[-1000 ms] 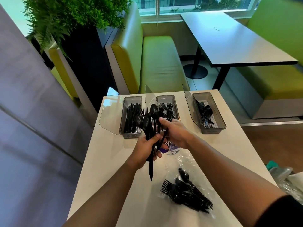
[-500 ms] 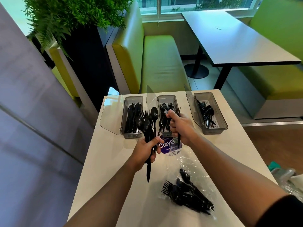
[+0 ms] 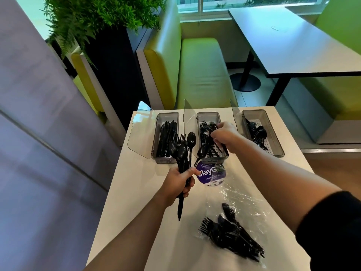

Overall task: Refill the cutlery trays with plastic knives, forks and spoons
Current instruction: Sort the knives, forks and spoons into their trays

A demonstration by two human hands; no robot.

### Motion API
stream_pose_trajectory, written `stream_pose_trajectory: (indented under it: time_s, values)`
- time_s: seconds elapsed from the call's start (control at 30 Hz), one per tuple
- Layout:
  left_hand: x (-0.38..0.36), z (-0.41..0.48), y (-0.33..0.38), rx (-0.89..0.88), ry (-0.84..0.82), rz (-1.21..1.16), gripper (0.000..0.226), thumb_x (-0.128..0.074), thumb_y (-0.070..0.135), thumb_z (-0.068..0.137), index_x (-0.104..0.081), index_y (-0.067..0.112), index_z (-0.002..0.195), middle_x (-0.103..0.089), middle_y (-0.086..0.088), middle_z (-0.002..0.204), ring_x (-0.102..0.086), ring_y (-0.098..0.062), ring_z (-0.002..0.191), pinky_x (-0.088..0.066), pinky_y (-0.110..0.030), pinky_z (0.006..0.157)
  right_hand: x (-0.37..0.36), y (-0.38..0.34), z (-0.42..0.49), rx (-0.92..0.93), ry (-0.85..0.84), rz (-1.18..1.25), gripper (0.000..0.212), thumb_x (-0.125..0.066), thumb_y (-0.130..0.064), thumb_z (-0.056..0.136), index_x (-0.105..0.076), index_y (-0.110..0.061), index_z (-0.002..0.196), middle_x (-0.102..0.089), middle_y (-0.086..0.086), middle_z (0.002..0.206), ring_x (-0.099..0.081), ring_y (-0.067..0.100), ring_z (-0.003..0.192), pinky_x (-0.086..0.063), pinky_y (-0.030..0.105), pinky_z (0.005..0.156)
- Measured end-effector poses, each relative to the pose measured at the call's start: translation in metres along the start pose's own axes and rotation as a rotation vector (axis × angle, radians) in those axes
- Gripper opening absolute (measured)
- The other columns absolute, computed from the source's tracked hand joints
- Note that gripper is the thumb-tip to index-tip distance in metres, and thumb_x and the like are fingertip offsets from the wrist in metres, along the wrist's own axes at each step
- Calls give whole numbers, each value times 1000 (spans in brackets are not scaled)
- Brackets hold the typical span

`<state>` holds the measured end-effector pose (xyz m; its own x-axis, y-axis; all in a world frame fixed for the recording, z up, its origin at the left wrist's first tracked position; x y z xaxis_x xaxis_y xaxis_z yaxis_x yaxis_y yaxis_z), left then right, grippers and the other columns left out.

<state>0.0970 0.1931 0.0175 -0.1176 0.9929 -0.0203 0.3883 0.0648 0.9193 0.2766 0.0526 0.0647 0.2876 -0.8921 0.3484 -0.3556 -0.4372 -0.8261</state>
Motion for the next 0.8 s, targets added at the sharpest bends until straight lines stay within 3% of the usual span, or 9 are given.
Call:
stream_pose_trajectory:
  time_s: [0.1, 0.17, 0.3, 0.37, 0.43, 0.5, 0.6, 0.67, 0.8]
  values:
    - [2, 1, -1, 0, -2, 10, 27, -55, 25, 104, -71, 5, 98, -55, -8, 64, -39, -14, 46, -35, -25, 44, -1, 5, 13, -3, 28, 58, 54, -47, 9, 93, -45, -14, 142, -59, 14, 113, -60, 18, 75, -57, 32, 63]
    - [2, 3, 0, -3, -3, 7, 27, -55, 26, 104, -71, 5, 98, -55, -9, 64, -38, -15, 46, -35, -26, 44, -2, 8, 17, 15, 19, 96, 57, -44, 11, 94, -45, -15, 145, -56, 8, 109, -61, 18, 80, -61, 36, 70]
    - [2, 5, 1, -9, -6, 8, 28, -53, 25, 104, -69, 2, 100, -55, -8, 64, -38, -14, 46, -35, -25, 44, -4, 20, 14, 12, -9, 84, 60, -43, 10, 93, -43, -17, 146, -59, 5, 104, -62, 16, 81, -55, 30, 55]
    - [0, 6, 1, -9, -11, 1, 28, -53, 25, 104, -69, 2, 99, -55, -8, 64, -38, -14, 45, -34, -24, 43, -2, 28, 15, 8, 28, 33, 58, -43, 8, 92, -46, -17, 145, -59, 5, 106, -60, 15, 82, -59, 42, 72]
    - [-2, 8, 2, -5, -18, -15, 29, -53, 24, 105, -69, 1, 99, -56, -8, 64, -38, -13, 45, -34, -24, 43, -3, 34, 12, 26, 15, 96, 46, -49, 3, 96, -51, -14, 140, -60, 8, 114, -62, 17, 91, -58, 41, 82]
    - [-5, 11, 2, 5, -27, -53, 30, -52, 25, 105, -68, 0, 101, -57, -8, 65, -39, -13, 44, -34, -25, 43, -7, 37, 2, 60, -77, 248, 29, -56, -17, 101, -58, -11, 129, -65, 12, 116, -67, 20, 91, -57, 37, 81]
    - [-10, 14, 6, 20, -48, -134, 29, -51, 25, 105, -68, 2, 102, -59, -8, 66, -38, -12, 44, -33, -25, 42, -21, 40, -18, 52, -304, 339, 51, -62, -51, 93, -64, -8, 120, -67, 20, 116, -70, 29, 90, -58, 46, 85]
    - [-14, 16, 9, 24, -61, -166, 28, -51, 26, 105, -68, 3, 102, -59, -8, 66, -38, -12, 45, -33, -24, 43, -31, 43, -31, 33, -434, 345, 64, -66, -56, 87, -64, -3, 122, -70, 23, 113, -71, 32, 90, -57, 49, 88]
    - [-28, 21, 16, 17, -109, -174, 27, -52, 26, 105, -65, 3, 101, -58, -11, 68, -38, -14, 45, -33, -24, 43, -39, 39, -47, 77, -523, 365, 68, -73, -52, 84, -63, 6, 119, -66, 21, 100, -59, 21, 68, -55, 32, 68]
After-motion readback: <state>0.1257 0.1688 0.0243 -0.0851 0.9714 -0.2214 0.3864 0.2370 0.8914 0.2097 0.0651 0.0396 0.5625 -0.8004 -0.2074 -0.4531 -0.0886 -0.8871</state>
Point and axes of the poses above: each hand's wrist, its own z-axis towards the middle knuckle, its own x-axis out of the back of the hand, y = z × x, the point moved 6 cm from there along z, towards the middle knuckle
